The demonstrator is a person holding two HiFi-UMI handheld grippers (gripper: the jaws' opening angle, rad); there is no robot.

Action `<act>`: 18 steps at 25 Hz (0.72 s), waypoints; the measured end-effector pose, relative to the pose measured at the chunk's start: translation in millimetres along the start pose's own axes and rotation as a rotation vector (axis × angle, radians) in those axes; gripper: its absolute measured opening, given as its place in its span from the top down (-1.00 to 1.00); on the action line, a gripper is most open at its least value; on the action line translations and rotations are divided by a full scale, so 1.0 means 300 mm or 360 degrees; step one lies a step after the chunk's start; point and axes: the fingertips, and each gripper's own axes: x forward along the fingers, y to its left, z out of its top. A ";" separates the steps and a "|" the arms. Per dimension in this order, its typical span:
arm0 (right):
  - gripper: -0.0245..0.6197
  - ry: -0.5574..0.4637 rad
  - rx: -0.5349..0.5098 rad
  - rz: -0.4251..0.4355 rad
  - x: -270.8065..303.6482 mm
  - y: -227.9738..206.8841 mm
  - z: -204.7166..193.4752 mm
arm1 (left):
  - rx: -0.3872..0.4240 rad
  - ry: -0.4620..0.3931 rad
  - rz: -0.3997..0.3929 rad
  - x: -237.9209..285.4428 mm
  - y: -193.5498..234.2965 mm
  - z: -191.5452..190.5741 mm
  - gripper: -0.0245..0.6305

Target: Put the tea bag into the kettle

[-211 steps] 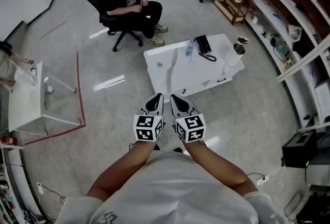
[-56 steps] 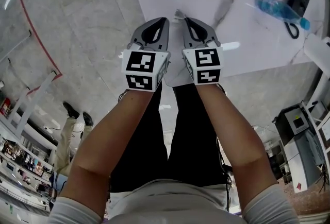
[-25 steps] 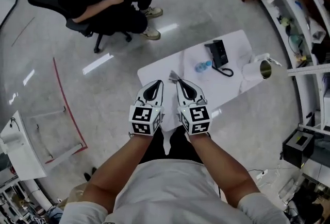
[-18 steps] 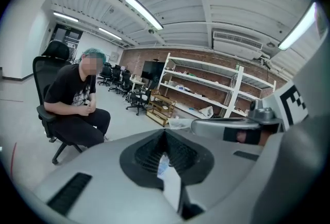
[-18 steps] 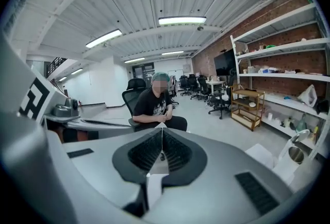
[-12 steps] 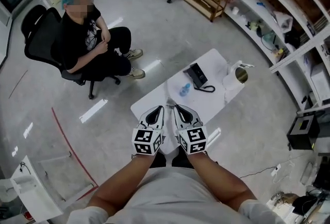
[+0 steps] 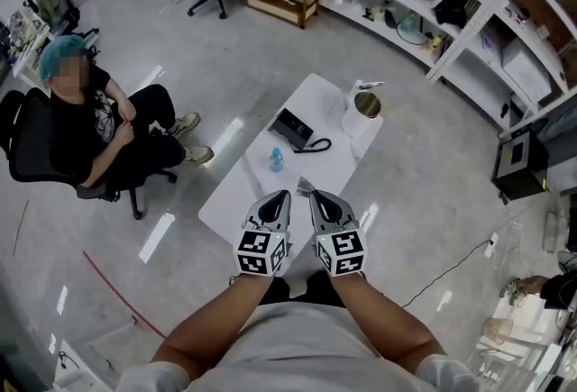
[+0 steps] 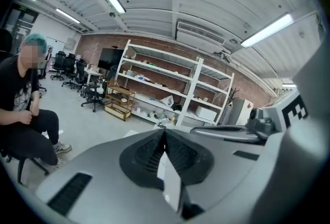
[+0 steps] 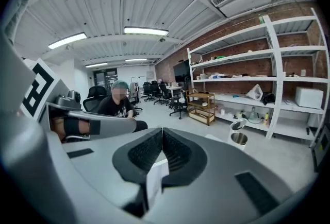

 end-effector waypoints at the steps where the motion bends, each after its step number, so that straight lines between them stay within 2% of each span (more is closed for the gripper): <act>1: 0.89 -0.0011 0.0010 -0.0025 -0.023 -0.044 0.001 | 0.0022 0.0009 -0.0026 0.032 -0.040 0.002 0.90; 9: 0.89 -0.0063 0.0027 -0.0108 -0.202 -0.394 0.022 | 0.0119 0.0005 -0.0125 0.277 -0.369 0.033 0.90; 14: 0.89 -0.0086 -0.0037 -0.0126 -0.305 -0.582 0.039 | 0.0199 0.0002 -0.0195 0.437 -0.588 0.041 0.90; 18: 0.89 -0.0111 -0.0010 -0.0147 -0.357 -0.704 0.045 | 0.0212 -0.0003 -0.0206 0.533 -0.691 0.050 0.90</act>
